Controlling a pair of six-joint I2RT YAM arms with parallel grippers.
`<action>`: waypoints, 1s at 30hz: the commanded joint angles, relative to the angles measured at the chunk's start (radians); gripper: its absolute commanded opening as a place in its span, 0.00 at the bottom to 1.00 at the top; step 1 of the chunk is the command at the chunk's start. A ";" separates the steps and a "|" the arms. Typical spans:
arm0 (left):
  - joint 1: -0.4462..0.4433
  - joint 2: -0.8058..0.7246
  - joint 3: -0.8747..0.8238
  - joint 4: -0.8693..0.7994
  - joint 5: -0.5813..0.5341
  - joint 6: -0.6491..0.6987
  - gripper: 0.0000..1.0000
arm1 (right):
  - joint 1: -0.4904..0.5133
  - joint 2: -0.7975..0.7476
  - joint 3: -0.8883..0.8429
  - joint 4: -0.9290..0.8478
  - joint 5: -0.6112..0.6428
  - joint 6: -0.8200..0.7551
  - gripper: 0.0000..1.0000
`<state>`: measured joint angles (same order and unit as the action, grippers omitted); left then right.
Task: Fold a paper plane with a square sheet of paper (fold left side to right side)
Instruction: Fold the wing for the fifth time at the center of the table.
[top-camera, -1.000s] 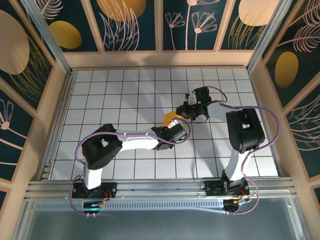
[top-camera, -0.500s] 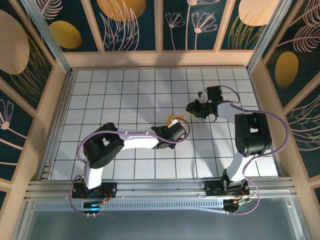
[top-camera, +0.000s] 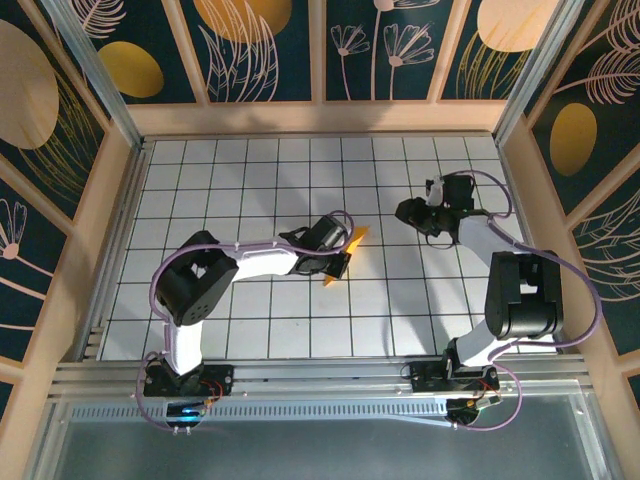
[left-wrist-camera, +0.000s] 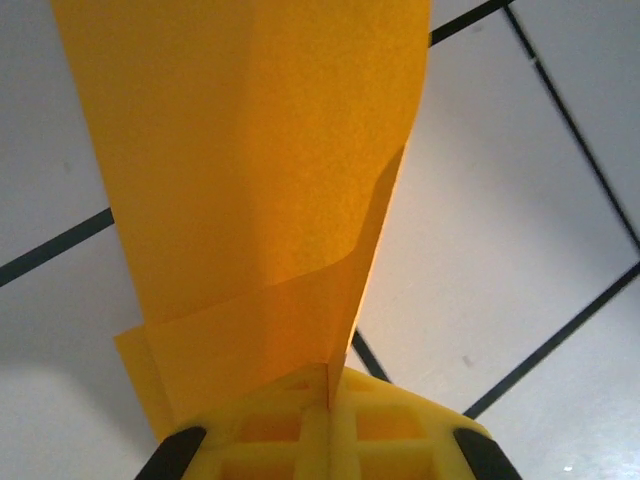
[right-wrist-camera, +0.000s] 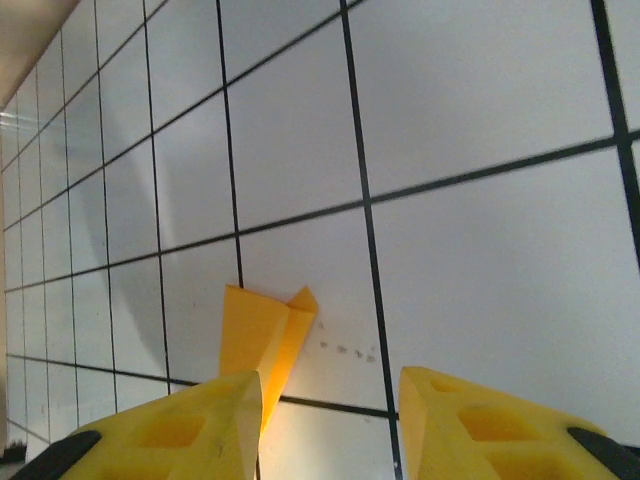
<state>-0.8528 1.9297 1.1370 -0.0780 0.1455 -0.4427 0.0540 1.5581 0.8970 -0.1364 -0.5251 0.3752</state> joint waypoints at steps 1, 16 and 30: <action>0.040 -0.008 -0.028 0.089 0.200 -0.092 0.00 | -0.001 -0.018 -0.041 0.029 -0.052 -0.028 0.42; 0.160 0.079 -0.115 0.440 0.521 -0.422 0.00 | 0.080 0.011 -0.119 0.148 -0.114 0.018 0.46; 0.172 0.171 -0.158 0.767 0.612 -0.664 0.00 | 0.151 0.088 -0.127 0.236 -0.119 0.134 0.38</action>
<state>-0.6895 2.0769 0.9913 0.5591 0.7120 -1.0275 0.1925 1.6238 0.7841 0.0528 -0.6300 0.4633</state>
